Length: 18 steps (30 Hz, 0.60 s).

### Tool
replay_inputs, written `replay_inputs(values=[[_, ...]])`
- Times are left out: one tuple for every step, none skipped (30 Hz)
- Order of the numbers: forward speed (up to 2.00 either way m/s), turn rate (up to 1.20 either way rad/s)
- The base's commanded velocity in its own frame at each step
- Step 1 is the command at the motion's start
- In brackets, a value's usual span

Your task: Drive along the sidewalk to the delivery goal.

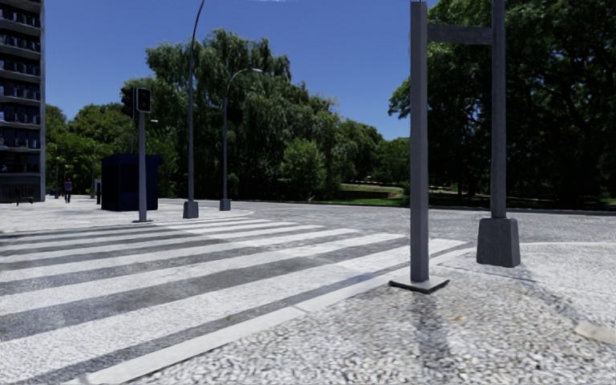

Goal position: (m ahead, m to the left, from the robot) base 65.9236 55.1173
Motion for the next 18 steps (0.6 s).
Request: replay_inputs(values=[[2.0, 0.69], [2.0, 0.73], [2.0, 0.74], [2.0, 0.74], [2.0, 0.74], [2.0, 0.74], [2.0, 0.74], [2.0, 0.74], [2.0, 0.74], [2.0, 0.74], [2.0, 0.74], [2.0, 0.74], [2.0, 0.74], [2.0, 0.74], [2.0, 0.74], [2.0, 0.74], [2.0, 0.74], [2.0, 0.74]])
